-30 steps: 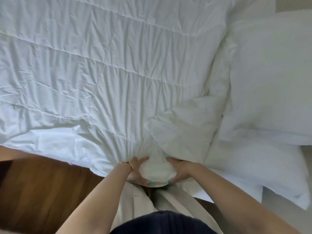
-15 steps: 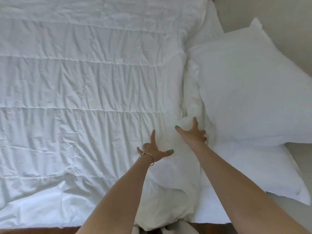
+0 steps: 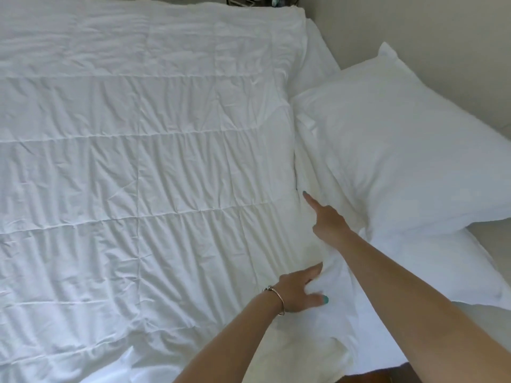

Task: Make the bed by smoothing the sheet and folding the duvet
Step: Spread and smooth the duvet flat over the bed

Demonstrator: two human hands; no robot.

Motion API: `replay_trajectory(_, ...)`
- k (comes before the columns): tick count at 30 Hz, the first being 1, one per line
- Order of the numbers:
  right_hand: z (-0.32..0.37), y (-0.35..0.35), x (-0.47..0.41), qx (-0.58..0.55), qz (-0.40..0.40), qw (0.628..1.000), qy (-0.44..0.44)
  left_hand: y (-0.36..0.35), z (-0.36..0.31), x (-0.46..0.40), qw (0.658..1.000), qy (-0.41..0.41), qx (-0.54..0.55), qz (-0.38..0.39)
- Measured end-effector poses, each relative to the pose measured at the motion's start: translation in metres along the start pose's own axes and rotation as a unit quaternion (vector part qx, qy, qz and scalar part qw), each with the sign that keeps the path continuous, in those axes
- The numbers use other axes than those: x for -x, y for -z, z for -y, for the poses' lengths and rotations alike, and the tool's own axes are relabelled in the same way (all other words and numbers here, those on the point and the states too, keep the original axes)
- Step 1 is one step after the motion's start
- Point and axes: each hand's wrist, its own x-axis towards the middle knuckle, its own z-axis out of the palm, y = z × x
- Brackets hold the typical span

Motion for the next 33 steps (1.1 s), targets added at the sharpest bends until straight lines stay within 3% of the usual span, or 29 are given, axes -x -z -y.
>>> replay_trajectory(3,-0.005,0.021,0.019,0.052,-0.066,0.996,0.005,0.038,-0.018,0.007,0.998,-0.013,0.066,-0.017)
replay_trajectory(10,-0.028,0.076,0.085,0.115,-0.181,0.975,0.060,0.099,-0.098,-0.028,0.955,-0.049,0.155,-0.247)
replay_trajectory(13,-0.049,0.086,0.109,0.143,-0.189,0.968,0.083,0.109,-0.165,-0.059,0.946,-0.076,0.180,-0.258)
replay_trajectory(15,-0.066,0.092,0.119,0.155,-0.195,0.964,0.099,0.111,-0.208,-0.082,0.952,-0.032,0.177,-0.249)
replay_trajectory(18,-0.091,0.101,0.126,0.151,-0.208,0.961,0.106,0.108,-0.243,-0.120,0.945,0.104,0.127,-0.284)
replay_trajectory(20,-0.107,0.101,0.126,0.141,-0.231,0.954,0.130,0.101,-0.251,-0.131,0.948,0.130,0.116,-0.268)
replay_trajectory(23,-0.129,0.099,0.124,0.138,-0.326,0.918,0.178,0.095,-0.257,-0.142,0.945,0.064,0.207,-0.244)
replay_trajectory(26,-0.140,0.109,0.124,0.164,-0.416,0.870,0.207,0.097,-0.265,-0.132,0.876,-0.052,0.410,-0.251)
replay_trajectory(28,-0.141,0.117,0.127,0.174,-0.445,0.850,0.223,0.101,-0.265,-0.122,0.849,-0.134,0.458,-0.226)
replay_trajectory(31,-0.156,0.122,0.126,0.159,-0.476,0.839,0.210,0.100,-0.269,-0.121,0.847,-0.209,0.453,-0.184)
replay_trajectory(33,-0.177,0.122,0.120,0.102,-0.452,0.871,0.161,0.087,-0.279,-0.132,0.882,-0.197,0.401,-0.151)
